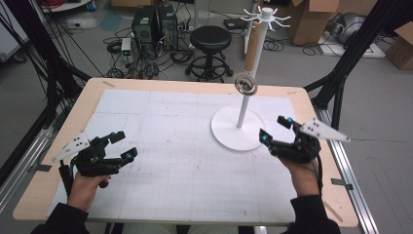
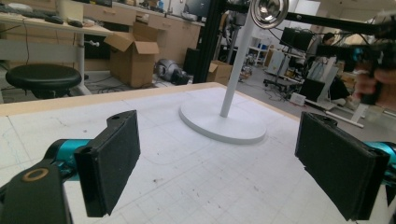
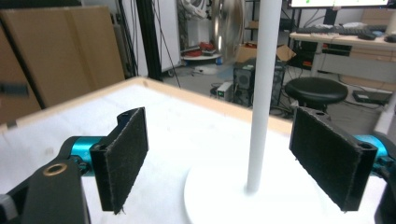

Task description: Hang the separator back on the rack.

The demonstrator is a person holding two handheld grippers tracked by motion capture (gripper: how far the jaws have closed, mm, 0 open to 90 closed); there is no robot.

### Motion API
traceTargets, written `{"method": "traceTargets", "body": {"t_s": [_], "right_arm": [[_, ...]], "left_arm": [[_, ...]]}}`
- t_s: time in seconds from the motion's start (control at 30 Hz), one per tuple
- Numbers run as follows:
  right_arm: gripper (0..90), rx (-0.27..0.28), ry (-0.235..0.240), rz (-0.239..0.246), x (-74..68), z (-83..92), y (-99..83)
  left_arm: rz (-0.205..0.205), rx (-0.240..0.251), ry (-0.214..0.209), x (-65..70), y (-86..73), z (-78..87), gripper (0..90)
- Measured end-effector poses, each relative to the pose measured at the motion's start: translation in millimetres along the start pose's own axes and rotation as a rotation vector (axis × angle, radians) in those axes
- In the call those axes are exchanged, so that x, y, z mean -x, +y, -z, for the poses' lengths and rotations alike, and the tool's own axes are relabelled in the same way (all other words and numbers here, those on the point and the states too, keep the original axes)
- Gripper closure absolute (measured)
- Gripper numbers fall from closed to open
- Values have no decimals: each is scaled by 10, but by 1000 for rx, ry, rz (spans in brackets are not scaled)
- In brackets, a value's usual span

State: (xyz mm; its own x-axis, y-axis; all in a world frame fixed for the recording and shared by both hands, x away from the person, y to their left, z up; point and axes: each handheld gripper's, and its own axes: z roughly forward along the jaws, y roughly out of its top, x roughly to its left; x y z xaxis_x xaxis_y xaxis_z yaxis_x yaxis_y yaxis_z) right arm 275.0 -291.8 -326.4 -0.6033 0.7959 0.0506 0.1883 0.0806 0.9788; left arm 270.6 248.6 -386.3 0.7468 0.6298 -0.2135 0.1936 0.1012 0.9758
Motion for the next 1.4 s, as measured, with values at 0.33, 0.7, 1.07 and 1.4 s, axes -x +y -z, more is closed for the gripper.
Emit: {"method": "traceTargets", "body": {"t_s": [0.33, 0.7, 1.07, 1.4], "right_arm": [[167, -39, -55, 34, -254, 313, -485], [167, -45, -64, 22, -259, 390, -542], [167, -40, -66, 10, -236, 406, -546], [167, -37, -66, 8, -228, 408, -546]], "left_arm": [[-1, 2, 23, 2, -20, 25, 147], [1, 3, 25, 38, -45, 18, 151], [6, 1, 23, 39, -50, 17, 151], [14, -3, 25, 39, -59, 11, 151]]}}
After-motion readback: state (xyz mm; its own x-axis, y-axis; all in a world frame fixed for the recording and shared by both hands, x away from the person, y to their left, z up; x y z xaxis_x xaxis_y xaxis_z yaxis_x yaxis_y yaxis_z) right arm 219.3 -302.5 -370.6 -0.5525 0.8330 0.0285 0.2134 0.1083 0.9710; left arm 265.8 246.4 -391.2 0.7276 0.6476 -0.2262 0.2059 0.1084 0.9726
